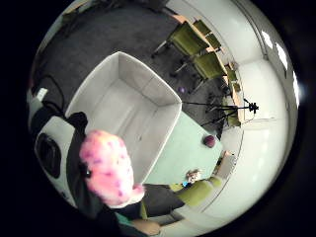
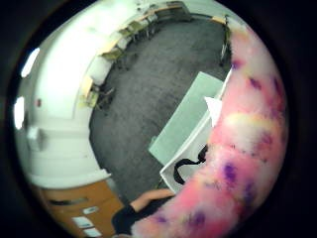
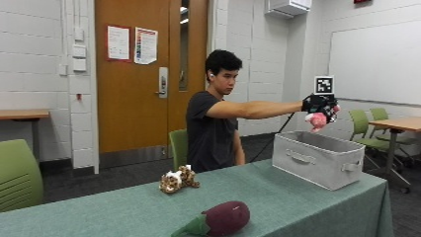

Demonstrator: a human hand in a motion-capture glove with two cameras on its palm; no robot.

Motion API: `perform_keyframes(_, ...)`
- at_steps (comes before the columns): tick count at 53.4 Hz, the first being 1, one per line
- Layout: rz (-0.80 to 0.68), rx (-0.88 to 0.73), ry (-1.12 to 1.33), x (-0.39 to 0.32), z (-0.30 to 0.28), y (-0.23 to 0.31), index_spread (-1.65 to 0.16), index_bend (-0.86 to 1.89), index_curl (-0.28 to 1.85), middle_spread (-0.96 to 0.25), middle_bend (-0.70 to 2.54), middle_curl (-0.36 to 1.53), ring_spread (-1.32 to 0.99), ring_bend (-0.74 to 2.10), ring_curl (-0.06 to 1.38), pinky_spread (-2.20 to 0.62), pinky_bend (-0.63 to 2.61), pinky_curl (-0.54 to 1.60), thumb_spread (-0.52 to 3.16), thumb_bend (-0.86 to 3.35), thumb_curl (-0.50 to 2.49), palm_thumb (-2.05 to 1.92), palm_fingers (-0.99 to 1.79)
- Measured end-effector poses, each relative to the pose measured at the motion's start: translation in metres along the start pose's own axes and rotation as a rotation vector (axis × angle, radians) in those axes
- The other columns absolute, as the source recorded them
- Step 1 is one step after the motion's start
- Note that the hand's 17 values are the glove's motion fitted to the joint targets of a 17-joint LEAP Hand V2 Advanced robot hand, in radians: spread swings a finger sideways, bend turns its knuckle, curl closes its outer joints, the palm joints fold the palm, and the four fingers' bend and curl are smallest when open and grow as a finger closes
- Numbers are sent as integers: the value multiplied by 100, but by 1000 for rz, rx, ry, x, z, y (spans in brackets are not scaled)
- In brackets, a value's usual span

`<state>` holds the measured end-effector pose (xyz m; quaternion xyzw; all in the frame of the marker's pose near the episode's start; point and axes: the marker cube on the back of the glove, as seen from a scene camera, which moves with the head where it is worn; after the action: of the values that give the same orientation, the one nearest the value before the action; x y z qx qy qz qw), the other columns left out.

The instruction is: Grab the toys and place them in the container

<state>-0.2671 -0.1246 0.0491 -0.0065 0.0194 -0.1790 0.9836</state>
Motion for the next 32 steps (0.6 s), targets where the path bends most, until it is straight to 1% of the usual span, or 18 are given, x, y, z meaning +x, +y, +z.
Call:
perform_keyframes(3,37,-25,-50,0,3,-1,-34,50,102,-32,104,66,-38,117,49,-46,74,38,75,7,115,53,120)
perform_keyframes(6,33,-82,-133,-3,6,2,-34,51,102,-31,104,66,-38,116,48,-46,73,38,74,6,116,54,121)
perform_keyframes(10,36,-176,-41,5,15,7,-33,49,102,-31,100,64,-37,112,47,-46,75,38,77,-1,113,44,115)
perform_keyframes(11,45,-204,-4,8,18,9,-33,44,100,-31,95,62,-36,114,47,-44,75,38,82,-8,109,33,105)
perform_keyframes(12,52,-228,17,10,19,10,-33,43,99,-31,90,60,-36,108,45,-41,75,38,92,-12,101,21,95)
perform_keyframes(13,57,-245,15,9,19,11,-33,37,98,-30,80,58,-36,105,45,-38,78,40,92,-19,95,7,65)
perform_keyframes(14,63,-255,-5,7,19,12,-32,34,99,-29,76,58,-35,105,47,-36,83,44,93,-18,92,1,55)
perform_keyframes(16,71,-260,-46,6,17,14,-30,21,96,-25,64,55,-32,95,46,-30,93,47,89,-22,84,-15,19)
perform_keyframes(18,86,-256,-38,12,16,16,-29,16,93,-21,60,53,-29,89,44,-25,98,48,88,-19,79,-18,10)
perform_keyframes(20,96,-249,11,21,15,18,-28,13,87,-19,56,51,-27,82,40,-22,100,46,86,-18,73,-20,6)
perform_keyframes(21,93,-246,33,25,15,20,-28,11,84,-17,53,50,-26,76,37,-19,100,45,85,-19,71,-22,-1)
perform_keyframes(25,35,-244,90,37,11,27,-25,14,79,-13,49,47,-24,68,31,-14,100,43,82,-18,61,-22,-4)
perform_keyframes(27,-6,-246,57,40,9,31,-24,14,76,-12,48,46,-23,68,31,-12,101,42,81,-17,57,-21,0)
perform_keyframes(28,-18,-248,18,40,7,32,-23,15,76,-11,47,46,-23,65,29,-11,99,41,81,-17,56,-21,-4)
perform_keyframes(30,-17,-252,-53,40,3,35,-23,15,74,-10,46,45,-22,63,29,-10,99,41,80,-17,52,-21,-4)
perform_keyframes(32,6,-253,-65,42,2,36,-22,15,72,-9,44,45,-21,61,28,-9,99,41,79,-17,49,-21,-6)
